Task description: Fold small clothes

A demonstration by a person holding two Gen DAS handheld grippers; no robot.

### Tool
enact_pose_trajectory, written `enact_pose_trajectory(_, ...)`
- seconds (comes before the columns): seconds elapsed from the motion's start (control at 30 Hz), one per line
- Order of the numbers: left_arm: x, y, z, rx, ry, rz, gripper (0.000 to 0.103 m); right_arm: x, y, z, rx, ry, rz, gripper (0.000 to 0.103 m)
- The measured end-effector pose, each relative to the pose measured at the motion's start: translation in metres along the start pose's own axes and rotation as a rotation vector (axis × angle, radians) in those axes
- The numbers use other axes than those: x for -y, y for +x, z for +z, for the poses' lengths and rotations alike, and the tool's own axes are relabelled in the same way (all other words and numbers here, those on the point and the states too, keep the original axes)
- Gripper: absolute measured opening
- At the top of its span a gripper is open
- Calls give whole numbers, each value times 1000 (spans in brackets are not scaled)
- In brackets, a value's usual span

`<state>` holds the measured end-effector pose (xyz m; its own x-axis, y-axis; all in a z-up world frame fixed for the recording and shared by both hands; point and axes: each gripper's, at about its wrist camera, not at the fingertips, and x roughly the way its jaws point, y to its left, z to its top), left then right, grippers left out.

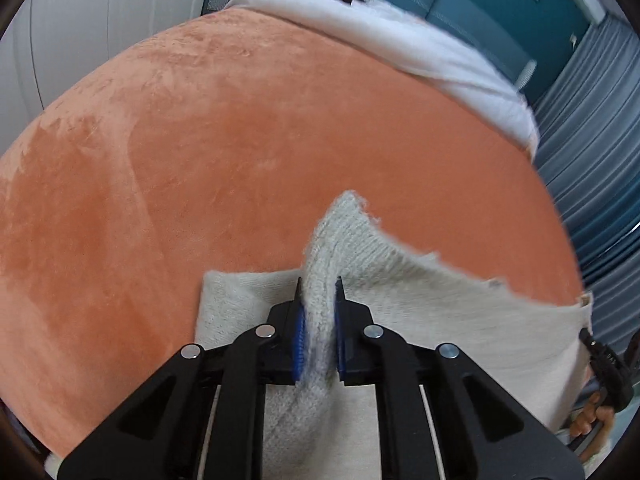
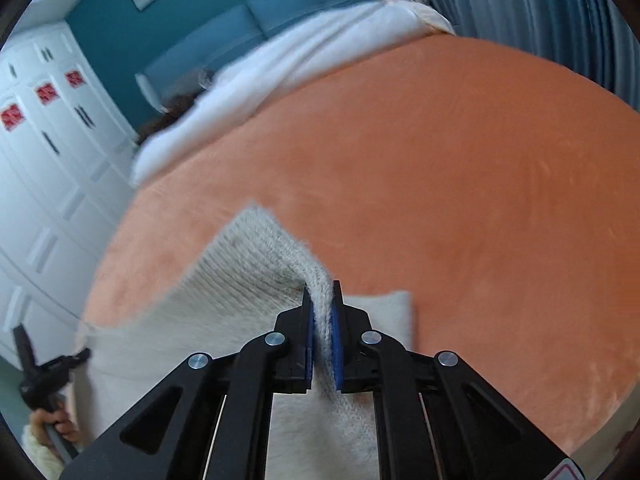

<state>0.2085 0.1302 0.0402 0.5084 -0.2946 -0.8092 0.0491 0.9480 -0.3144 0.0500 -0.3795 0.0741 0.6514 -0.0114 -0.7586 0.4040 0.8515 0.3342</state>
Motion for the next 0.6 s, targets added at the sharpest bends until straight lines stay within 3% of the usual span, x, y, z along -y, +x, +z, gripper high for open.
enact_pose_trajectory(0.07, -9, 30, -9, -74, -11, 51, 10, 18, 50, -17, -171, 17, -72, 7)
enact_pose_trajectory(0.2, -14, 23, -10, -40, -43, 30, 10, 12, 28, -13, -86, 55, -11, 7)
enact_pose_trajectory(0.27, -14, 24, -11, -47, -24, 34, 13, 7, 29, -13, -108, 3, -47, 10)
enact_pose_trajectory(0.33, -11, 17, -11, -48, -19, 33, 15, 2, 32, -17, -157, -45, -144, 11)
enact_pose_trajectory(0.4, -1, -4, -13, -22, 2, 53, 20, -14, 3, -21, -90, -78, -147, 17)
enact_pose_trajectory(0.43, 7, -19, -17, 7, 27, 64, 27, -25, -13, -26, -46, -102, -146, 19)
enact_pose_trajectory(0.47, 16, -32, -23, 35, 53, 77, 39, -42, -32, -36, -17, -140, -118, 19)
enact_pose_trajectory(0.5, 28, -46, -32, 65, 82, 79, 45, -54, -43, -45, -10, -167, -82, 19)
enact_pose_trajectory(0.6, 69, -64, -65, 68, 150, -2, 49, -101, -55, -88, -83, -227, 83, 19)
